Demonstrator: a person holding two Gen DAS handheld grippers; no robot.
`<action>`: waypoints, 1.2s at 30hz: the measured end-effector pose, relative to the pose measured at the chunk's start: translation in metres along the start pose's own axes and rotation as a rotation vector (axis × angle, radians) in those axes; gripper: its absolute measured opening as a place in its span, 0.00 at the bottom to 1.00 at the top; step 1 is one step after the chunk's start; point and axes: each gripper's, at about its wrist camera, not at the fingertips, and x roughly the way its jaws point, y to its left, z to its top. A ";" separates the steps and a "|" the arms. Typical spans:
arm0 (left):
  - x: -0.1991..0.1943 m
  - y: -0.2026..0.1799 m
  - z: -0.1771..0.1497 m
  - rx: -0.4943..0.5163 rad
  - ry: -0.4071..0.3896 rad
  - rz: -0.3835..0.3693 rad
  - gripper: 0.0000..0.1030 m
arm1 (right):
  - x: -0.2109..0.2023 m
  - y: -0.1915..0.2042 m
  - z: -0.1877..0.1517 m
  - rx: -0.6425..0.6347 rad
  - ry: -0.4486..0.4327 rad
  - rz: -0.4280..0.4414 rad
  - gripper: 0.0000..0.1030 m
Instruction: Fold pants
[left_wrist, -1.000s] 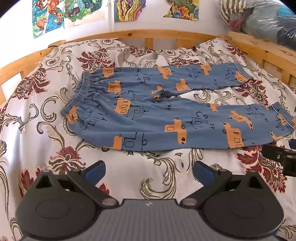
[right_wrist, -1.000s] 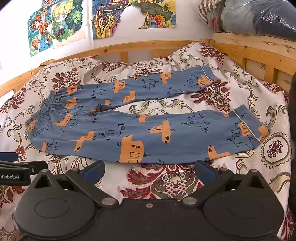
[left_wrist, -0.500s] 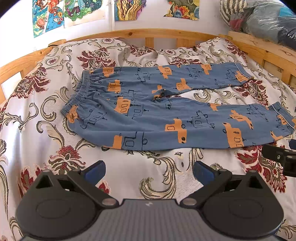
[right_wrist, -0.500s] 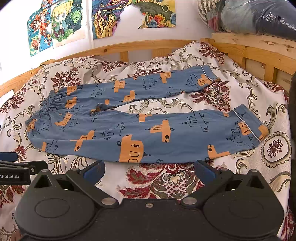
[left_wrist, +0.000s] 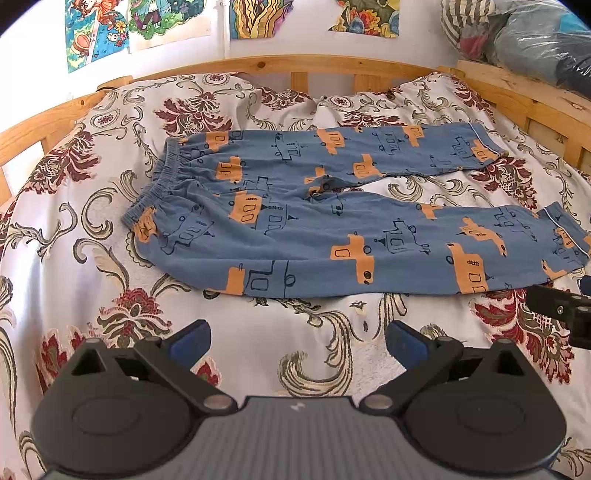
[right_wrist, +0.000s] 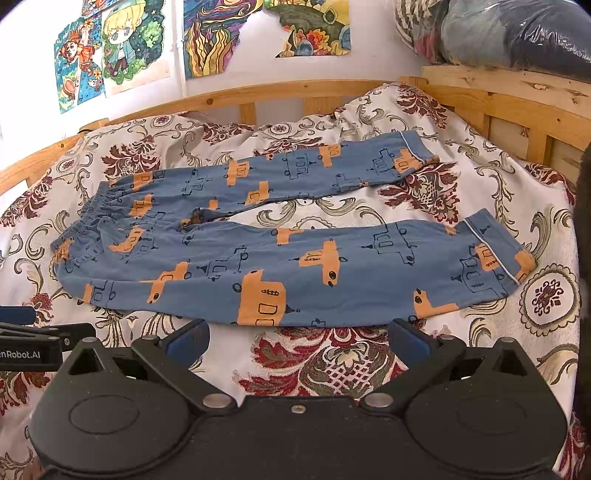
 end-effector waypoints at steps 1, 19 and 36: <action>0.000 0.000 0.000 0.001 0.002 0.000 1.00 | 0.000 0.000 0.000 0.000 -0.001 0.000 0.99; 0.014 0.007 0.022 -0.069 0.050 -0.058 1.00 | 0.005 -0.014 0.031 -0.024 -0.041 0.054 0.99; 0.063 -0.003 0.147 0.330 0.061 -0.036 1.00 | 0.078 -0.032 0.141 -0.323 0.051 0.329 0.99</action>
